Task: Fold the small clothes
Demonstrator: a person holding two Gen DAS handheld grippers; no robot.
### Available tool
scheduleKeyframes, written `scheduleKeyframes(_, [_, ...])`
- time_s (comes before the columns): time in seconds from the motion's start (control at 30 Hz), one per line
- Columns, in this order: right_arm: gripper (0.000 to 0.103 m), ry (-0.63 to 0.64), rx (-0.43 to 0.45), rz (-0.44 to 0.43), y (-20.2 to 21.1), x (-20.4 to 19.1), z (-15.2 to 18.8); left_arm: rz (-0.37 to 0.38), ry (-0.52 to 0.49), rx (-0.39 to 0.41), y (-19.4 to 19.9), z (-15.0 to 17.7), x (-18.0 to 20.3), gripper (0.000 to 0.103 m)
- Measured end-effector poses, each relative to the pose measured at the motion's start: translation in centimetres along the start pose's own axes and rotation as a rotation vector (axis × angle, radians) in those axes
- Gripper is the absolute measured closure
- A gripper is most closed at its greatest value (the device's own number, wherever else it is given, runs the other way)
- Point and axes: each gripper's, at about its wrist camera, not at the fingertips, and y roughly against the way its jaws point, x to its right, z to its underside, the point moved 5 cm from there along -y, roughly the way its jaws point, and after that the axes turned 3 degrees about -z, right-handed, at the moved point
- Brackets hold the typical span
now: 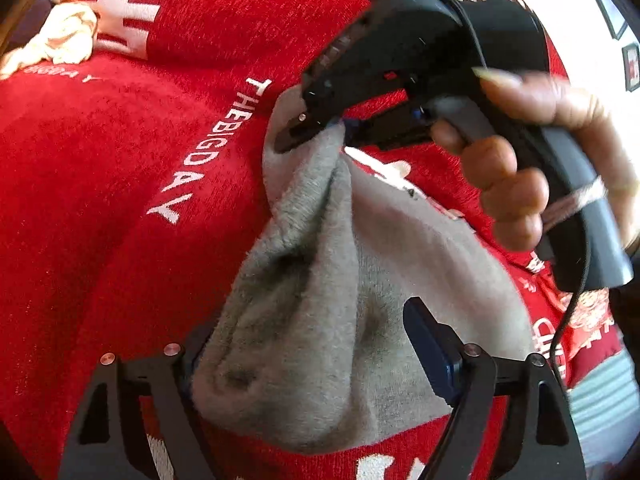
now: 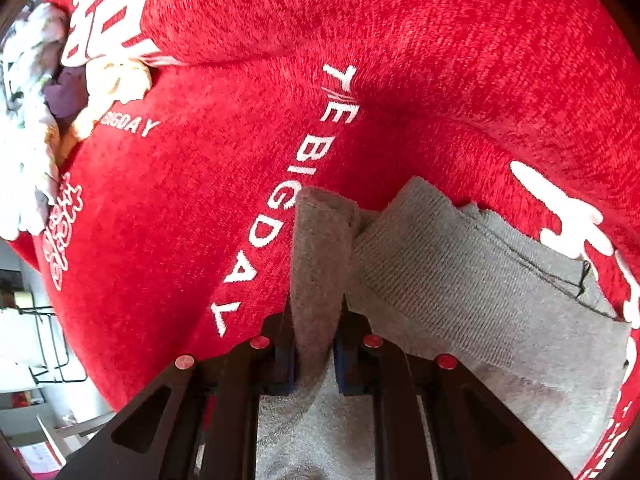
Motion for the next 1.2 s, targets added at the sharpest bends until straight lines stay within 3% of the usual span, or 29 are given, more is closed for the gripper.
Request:
scheduleKeyframes(0.1, [0.088,0.002,0.017,-0.032,0.6,0.3,0.0,0.077,0.068,-0.007,0.2,-0.2,-1.0,0.022])
scheduleKeyframes(0.13, [0.088,0.001,0.024,-0.045,0.8,0.5,0.1,0.092,0.082,0.0,0.3,-0.2,-1.1,0.049])
scheduleKeyframes(0.17, [0.088,0.0,0.028,-0.056,1.1,0.7,0.1,0.104,0.075,-0.014,0.2,-0.1,-1.0,0.069])
scheduleKeyframes(0.2, [0.088,0.001,0.032,-0.069,1.2,0.9,0.2,0.086,0.066,-0.029,-0.1,0.0,-0.9,0.079])
scheduleKeyframes(0.4, [0.088,-0.014,0.045,-0.128,1.4,2.2,0.4,-0.04,-0.011,0.047,0.9,0.4,0.7,0.082])
scheduleKeyframes(0.7, [0.081,-0.141,0.04,-0.234,0.0,4.6,0.3,-0.122,-0.024,0.03,0.9,-0.3,1.7,0.082])
scheduleKeyframes(0.83, [0.088,-0.091,0.086,-0.208,0.1,3.8,0.2,-0.168,-0.054,0.017,1.5,-0.1,2.3,0.083])
scheduleKeyframes(0.93, [0.088,-0.041,0.121,-0.196,1.0,2.8,0.4,-0.181,-0.063,0.027,2.0,-0.1,2.6,0.083])
scheduleKeyframes(1.1, [0.088,-0.082,0.151,-0.243,2.6,3.7,0.8,-0.142,0.02,-0.023,2.1,0.6,1.6,0.082])
scheduleKeyframes(1.2, [0.088,-0.101,0.152,-0.254,2.4,3.9,1.0,-0.133,0.018,-0.027,2.1,0.8,1.4,0.082])
